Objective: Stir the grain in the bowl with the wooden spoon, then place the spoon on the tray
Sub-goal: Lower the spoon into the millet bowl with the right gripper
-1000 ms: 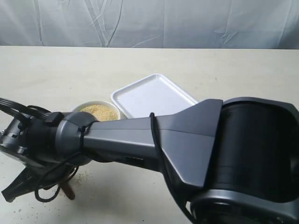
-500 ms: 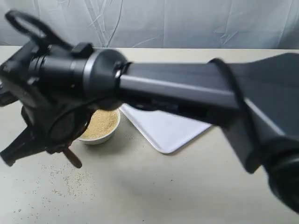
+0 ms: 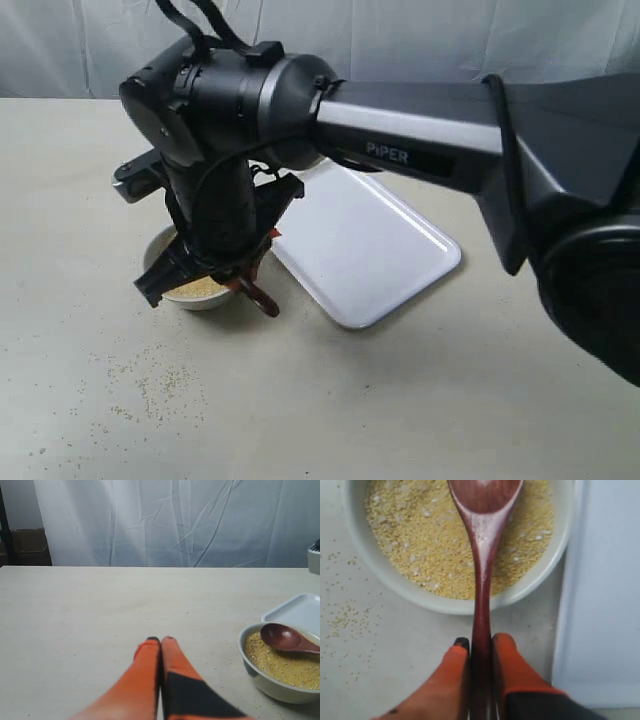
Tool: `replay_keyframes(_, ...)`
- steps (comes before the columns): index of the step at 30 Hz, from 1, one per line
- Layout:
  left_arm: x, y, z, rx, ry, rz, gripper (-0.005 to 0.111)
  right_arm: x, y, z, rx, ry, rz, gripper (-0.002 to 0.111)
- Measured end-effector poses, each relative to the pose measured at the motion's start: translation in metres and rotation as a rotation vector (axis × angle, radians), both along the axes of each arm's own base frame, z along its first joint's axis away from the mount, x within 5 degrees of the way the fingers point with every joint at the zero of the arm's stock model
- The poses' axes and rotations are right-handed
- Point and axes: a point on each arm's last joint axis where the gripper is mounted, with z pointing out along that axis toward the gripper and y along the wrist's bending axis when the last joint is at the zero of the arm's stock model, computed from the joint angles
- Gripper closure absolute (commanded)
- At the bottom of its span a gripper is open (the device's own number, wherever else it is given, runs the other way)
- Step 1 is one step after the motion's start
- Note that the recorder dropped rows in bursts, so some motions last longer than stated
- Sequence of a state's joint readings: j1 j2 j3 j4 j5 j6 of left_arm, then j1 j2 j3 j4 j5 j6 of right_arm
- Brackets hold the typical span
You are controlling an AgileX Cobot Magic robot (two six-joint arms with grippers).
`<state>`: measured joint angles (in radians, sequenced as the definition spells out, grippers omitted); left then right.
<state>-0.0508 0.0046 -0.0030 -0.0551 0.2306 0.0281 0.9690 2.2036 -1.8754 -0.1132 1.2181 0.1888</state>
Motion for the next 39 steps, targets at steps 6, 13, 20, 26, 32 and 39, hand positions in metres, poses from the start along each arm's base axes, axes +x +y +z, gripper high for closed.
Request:
replay_keyframes(6, 0.0, 0.0, 0.0, 0.0, 0.0, 0.0, 0.107, -0.0008, 0.0046, -0.0134, 0.008, 0.037, 0.008, 0.109)
replay_keyframes(13, 0.0, 0.0, 0.0, 0.0, 0.0, 0.0, 0.107, -0.0002, 0.0058, -0.0132, 0.021, 0.031, 0.009, 0.109)
replay_keyframes(20, 0.0, 0.0, 0.0, 0.0, 0.0, 0.0, 0.107, 0.0003, 0.0065, -0.0131, 0.029, 0.025, 0.01, 0.109)
replay_keyframes(26, 0.0, 0.0, 0.0, 0.002, 0.0, 0.0, 0.107, 0.0004, 0.0067, -0.0131, 0.031, 0.024, 0.01, 0.104)
replay_keyframes(32, 0.0, 0.0, 0.0, 0.002, 0.0, 0.0, 0.107, 0.0008, 0.0073, -0.013, 0.037, 0.02, 0.013, 0.072)
replay_keyframes(39, 0.0, 0.0, 0.0, 0.002, 0.0, 0.0, 0.107, 0.002, 0.006, -0.0053, 0.053, -0.008, -0.031, 0.071)
